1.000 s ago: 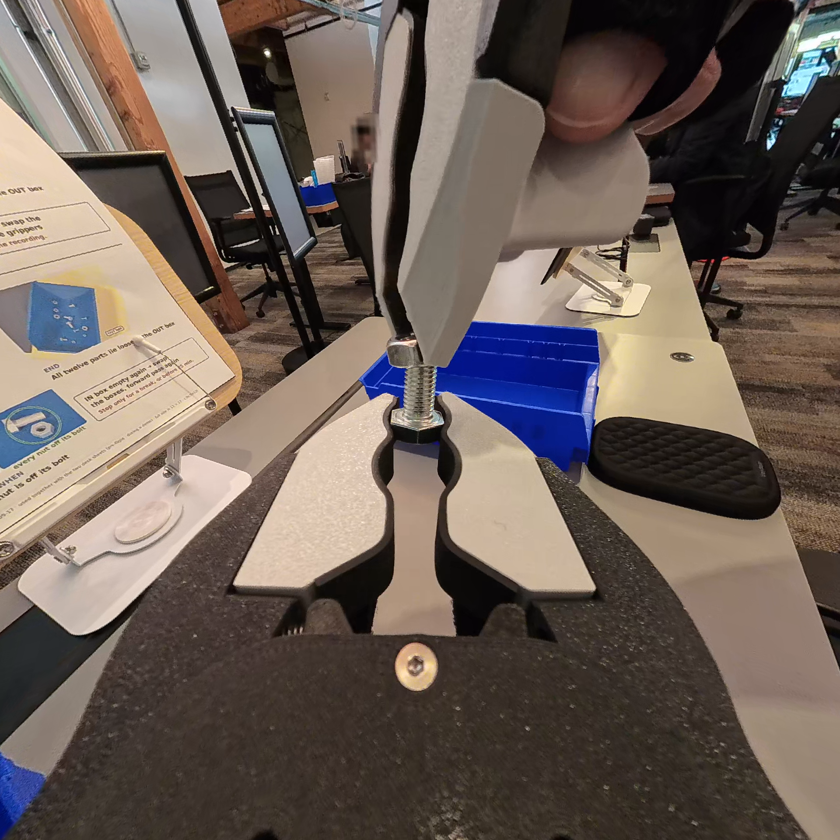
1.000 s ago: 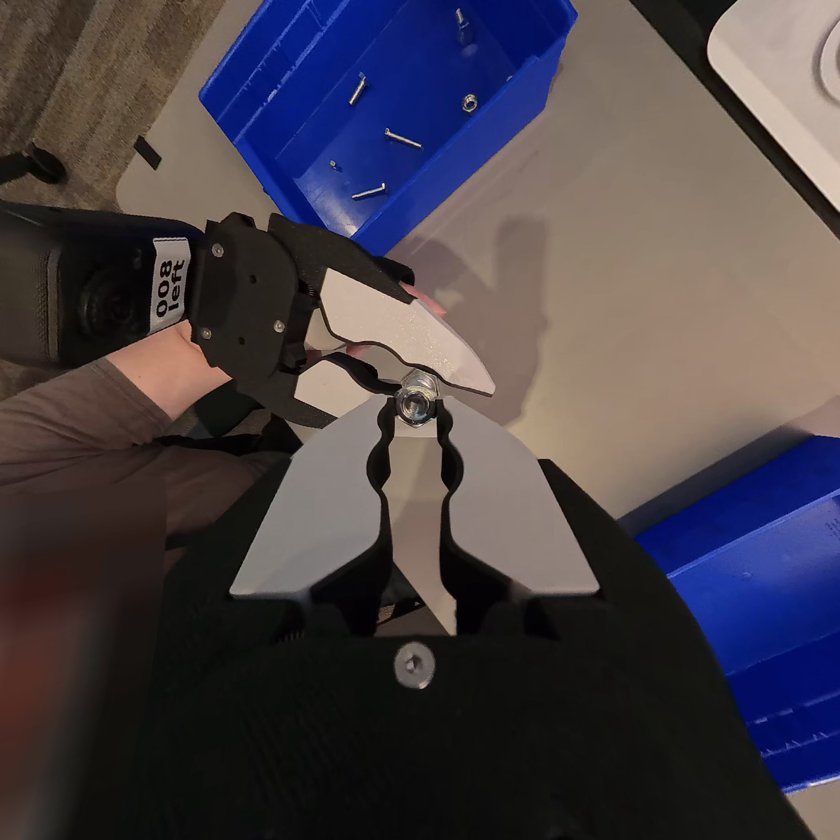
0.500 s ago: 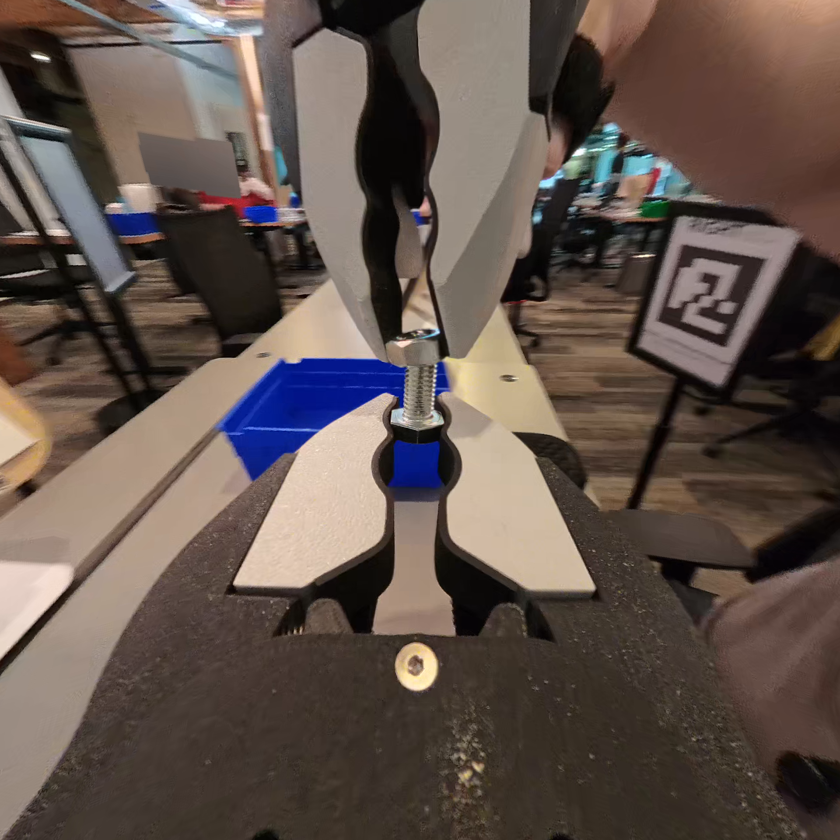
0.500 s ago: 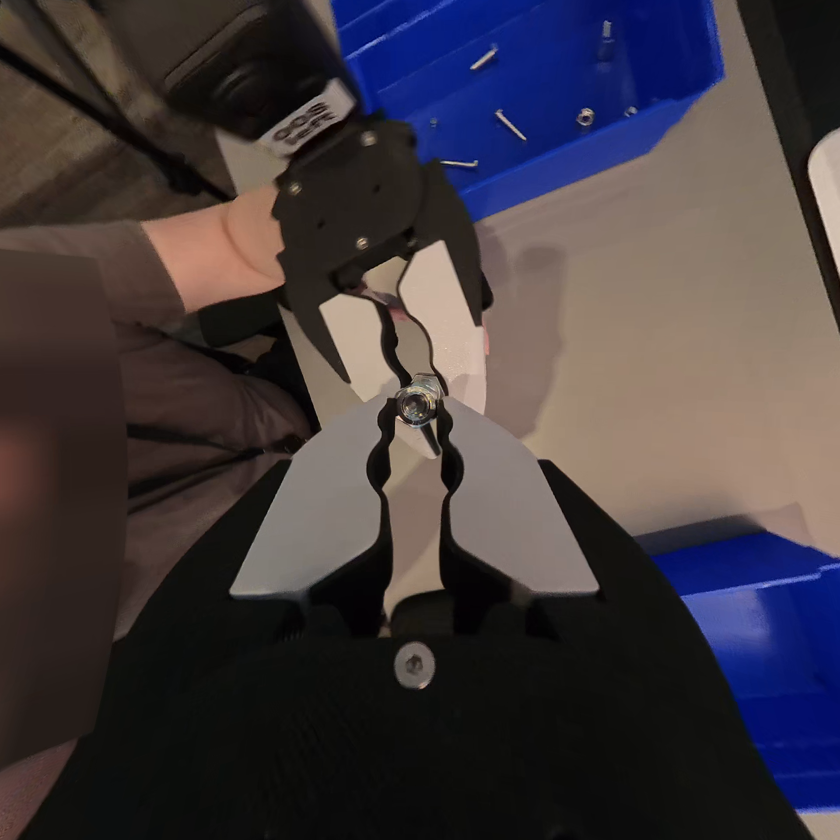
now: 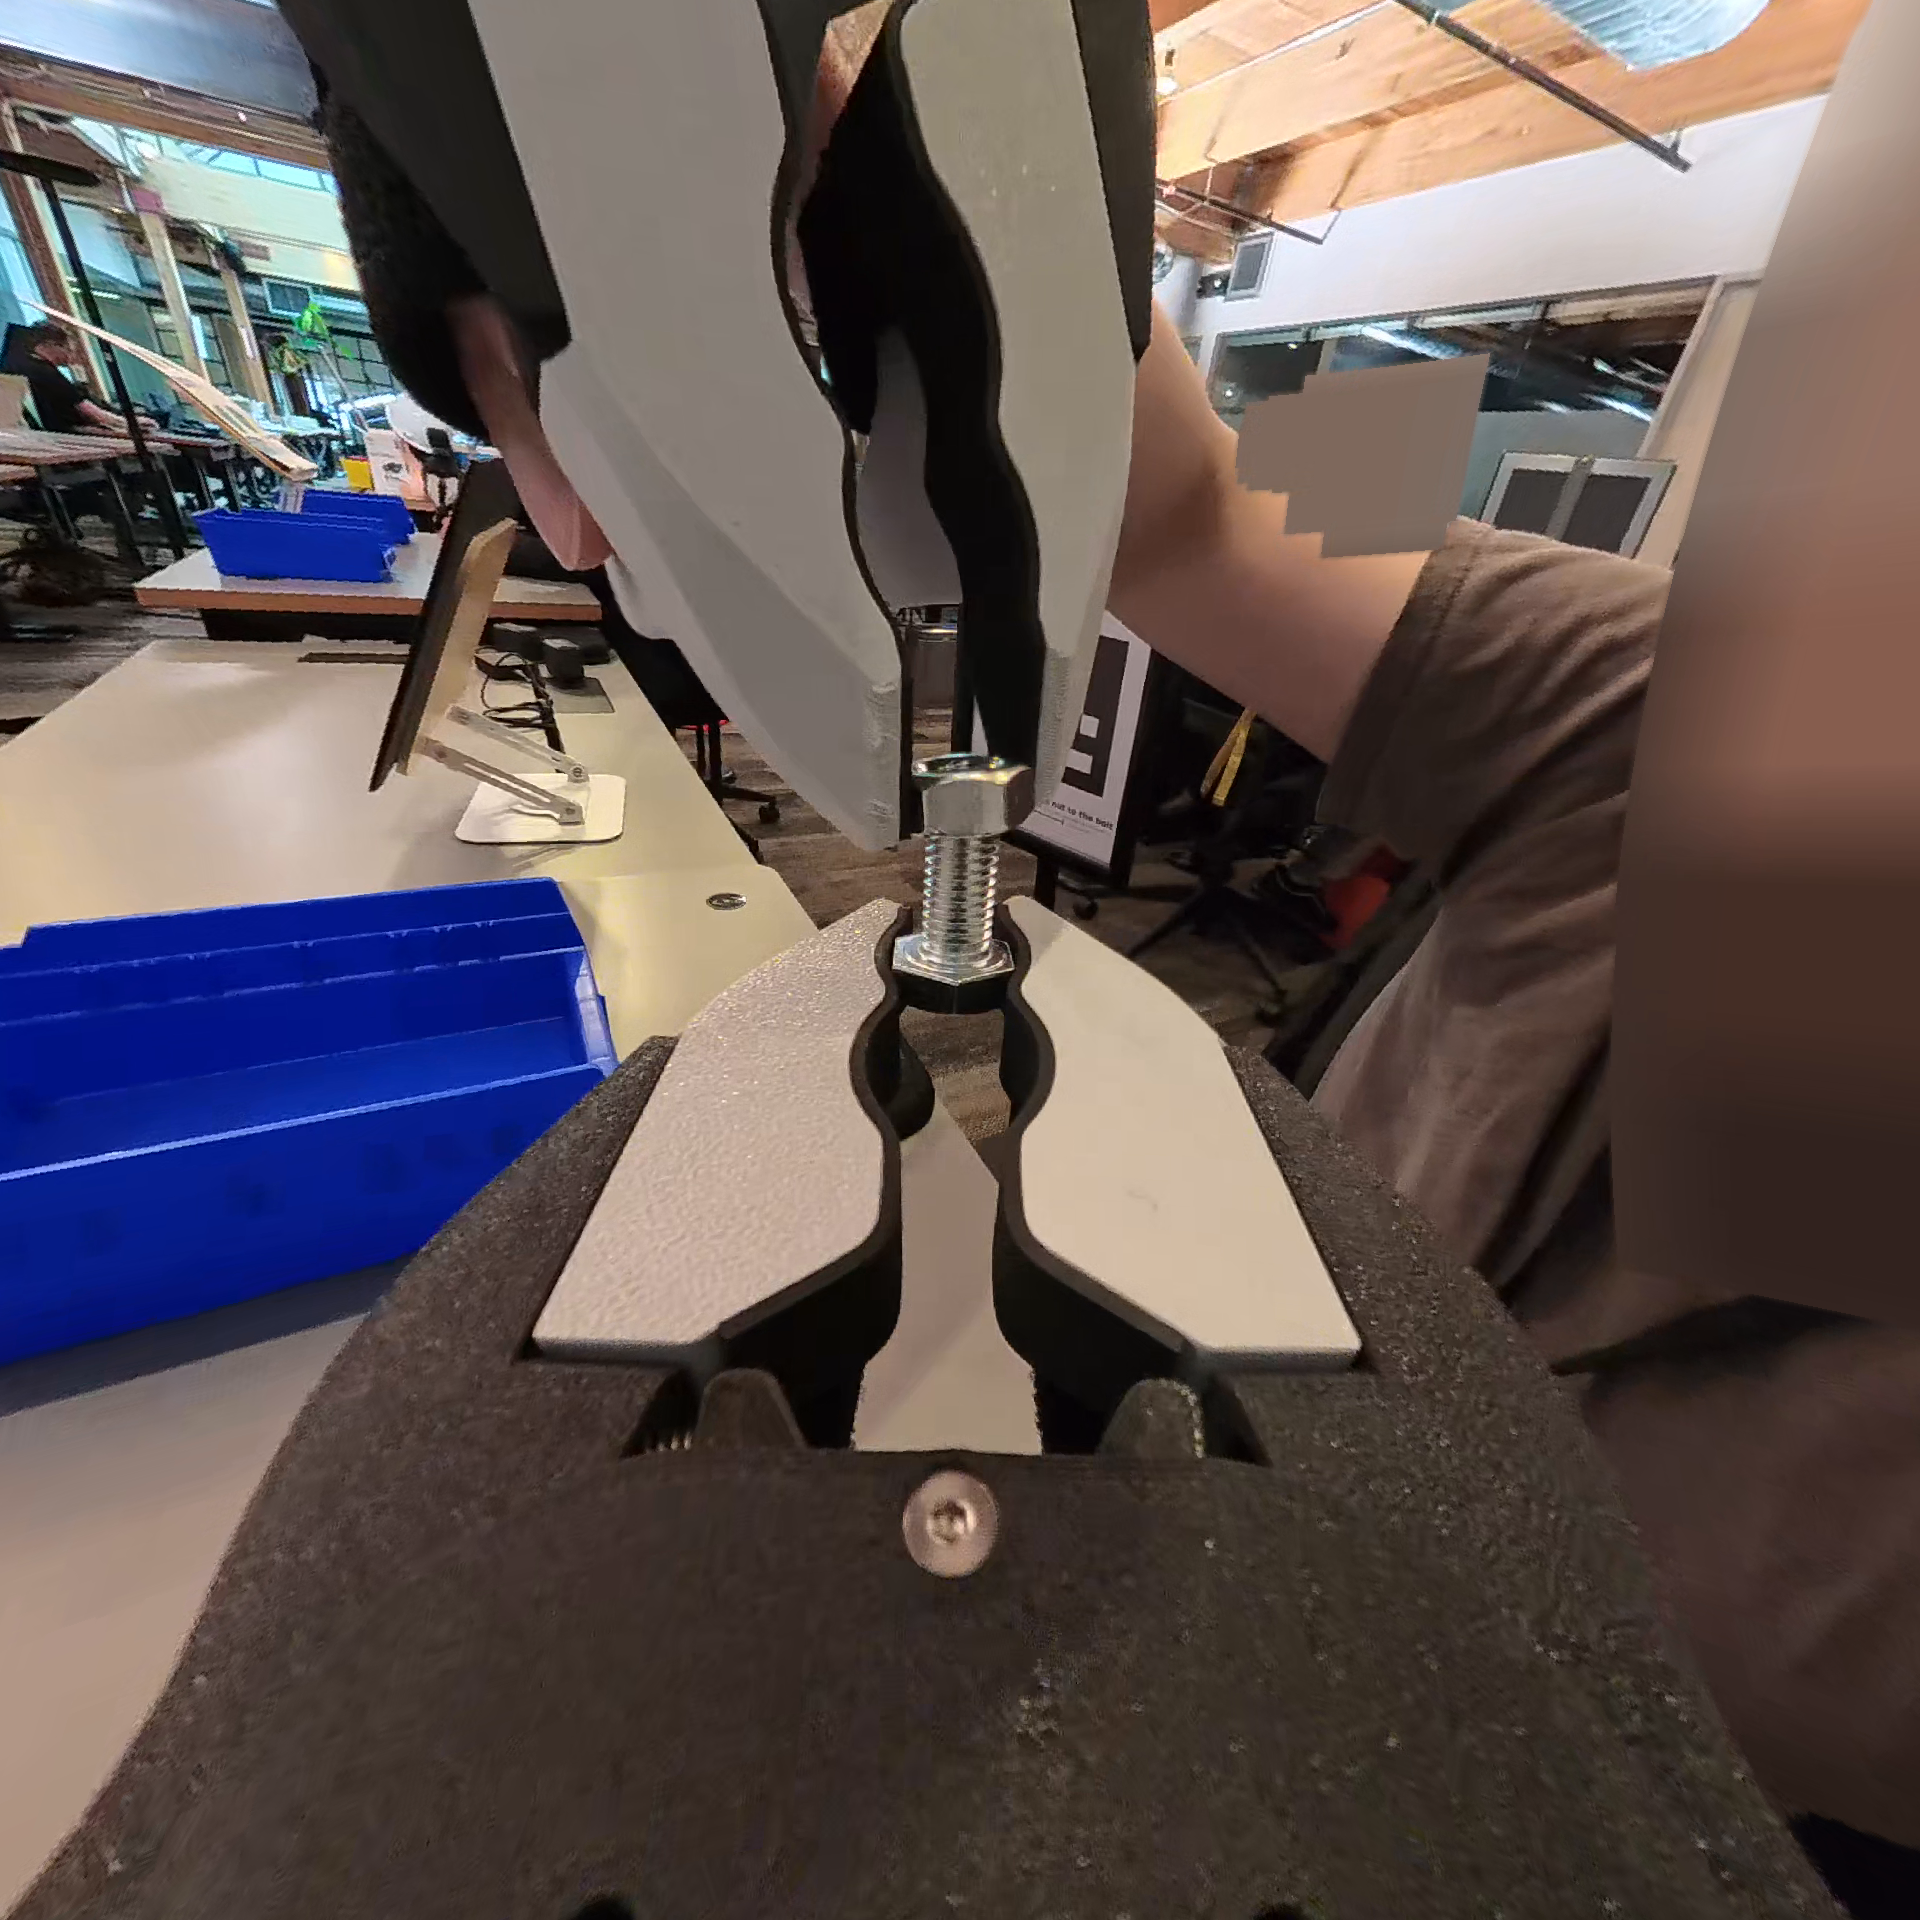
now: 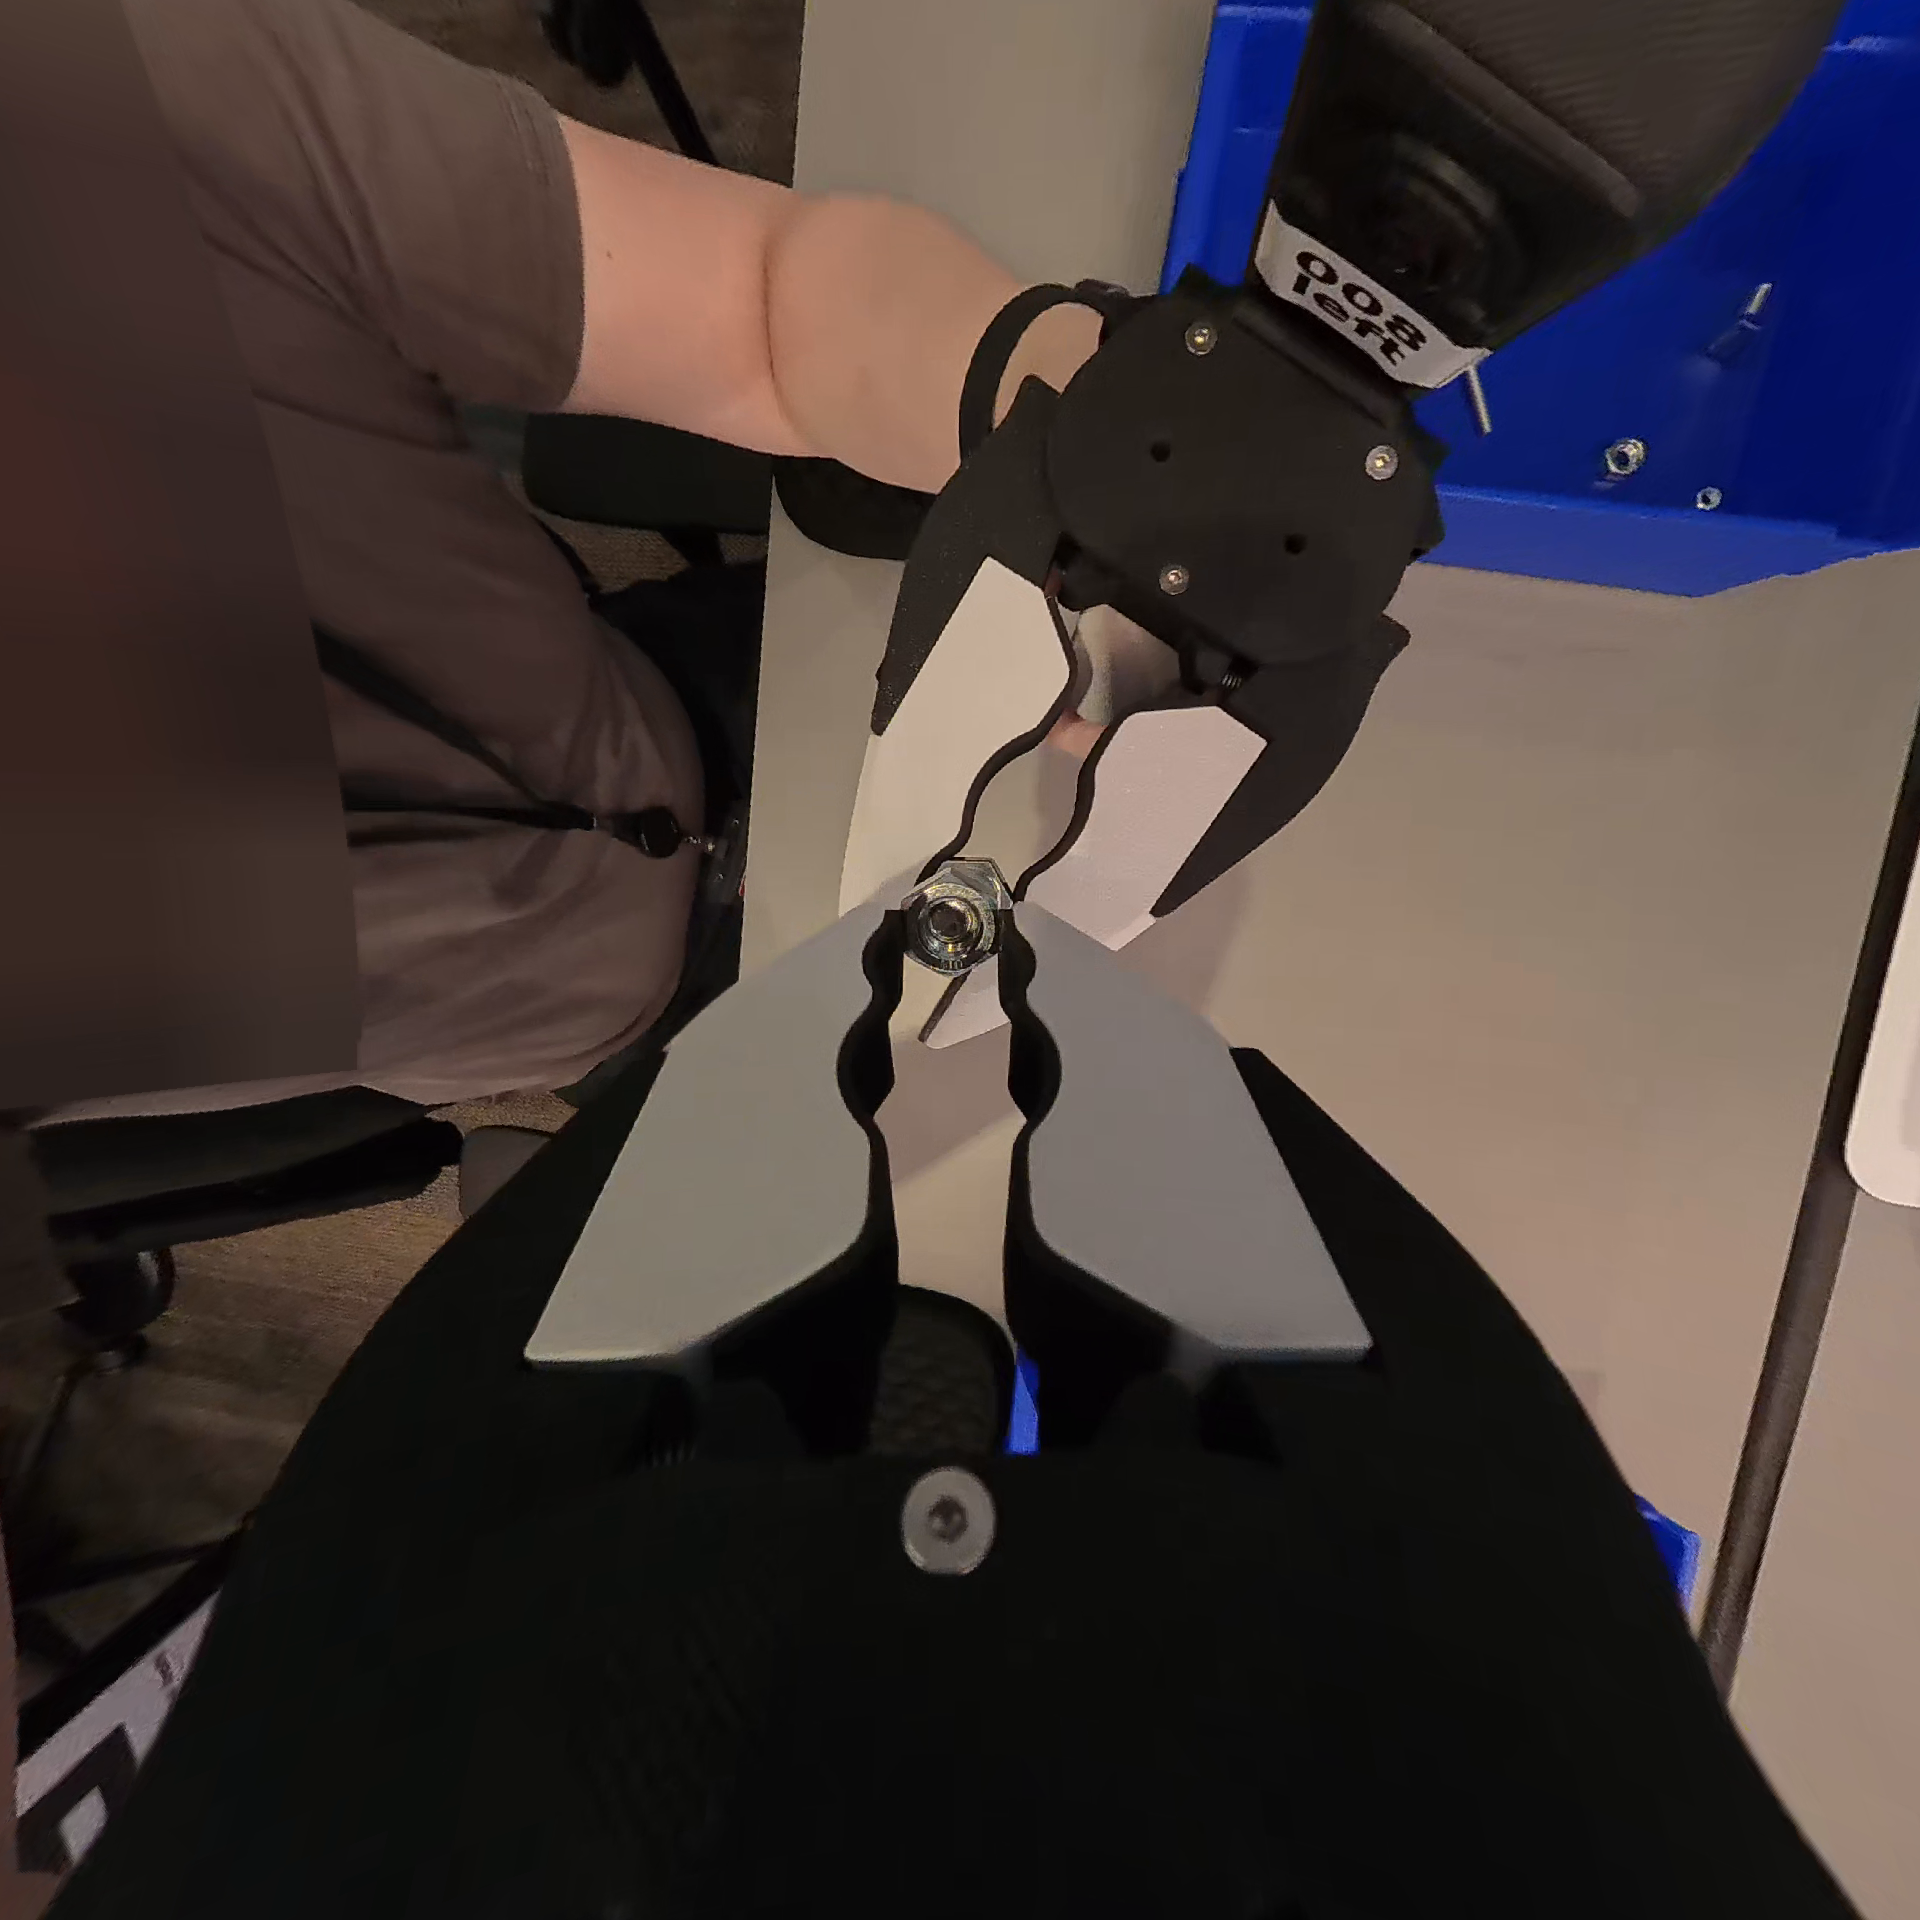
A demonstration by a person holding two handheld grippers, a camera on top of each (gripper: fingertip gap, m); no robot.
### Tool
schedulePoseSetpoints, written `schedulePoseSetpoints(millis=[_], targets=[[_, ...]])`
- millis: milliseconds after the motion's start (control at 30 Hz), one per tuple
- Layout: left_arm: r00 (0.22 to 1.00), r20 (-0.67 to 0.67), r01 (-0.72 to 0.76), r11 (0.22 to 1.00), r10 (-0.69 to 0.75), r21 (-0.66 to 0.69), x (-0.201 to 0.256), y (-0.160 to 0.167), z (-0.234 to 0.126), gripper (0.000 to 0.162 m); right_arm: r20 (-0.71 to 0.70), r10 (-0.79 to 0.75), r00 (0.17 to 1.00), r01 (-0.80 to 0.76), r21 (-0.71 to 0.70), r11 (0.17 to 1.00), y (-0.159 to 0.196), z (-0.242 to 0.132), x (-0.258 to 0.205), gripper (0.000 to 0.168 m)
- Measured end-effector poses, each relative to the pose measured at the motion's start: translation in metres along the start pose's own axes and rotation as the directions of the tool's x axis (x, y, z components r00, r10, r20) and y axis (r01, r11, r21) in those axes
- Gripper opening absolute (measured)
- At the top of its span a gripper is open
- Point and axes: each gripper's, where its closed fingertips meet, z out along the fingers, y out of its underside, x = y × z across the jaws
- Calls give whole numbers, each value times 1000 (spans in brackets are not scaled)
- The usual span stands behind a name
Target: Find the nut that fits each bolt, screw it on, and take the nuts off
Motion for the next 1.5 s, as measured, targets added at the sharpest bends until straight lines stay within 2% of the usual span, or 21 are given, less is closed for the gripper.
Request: schedulePoseSetpoints(millis=[100,267,400,533,667,1000,1167,1500], targets=[[1000,-6,5,1000,-5,6,1,-2,-2,14,10,18,1000,-19,13,1000,-2,-2,0,19],[999,-28,14,998,-16,-54,4,8,3,14,22,-25,999,27,-73,997,6,5,-6,19],[997,-51,60,998,-61,-26,4,6,3,15,-10,-33,999,32,-77,996,6,3,-3,19],[998,-26,58,998,-59,-32,0,7,2,15,-24,1,1000,-3,-86,996,7,3,-1,19],[997,6,71,997,-71,-32,-6,7,0,14,-19,111,994,-112,-67,991,9,3,5,19],[978,200,82,994,-66,-76,-34,15,-8,14,-54,331,942,-333,-33,943,18,4,27,18],[946,324,47,994,-12,-99,-49,15,-15,14,-60,459,886,-458,25,888,19,4,38,18],[879,471,-11,989,80,-147,-64,14,-24,14,-50,617,786,-611,96,786,19,2,49,19]])
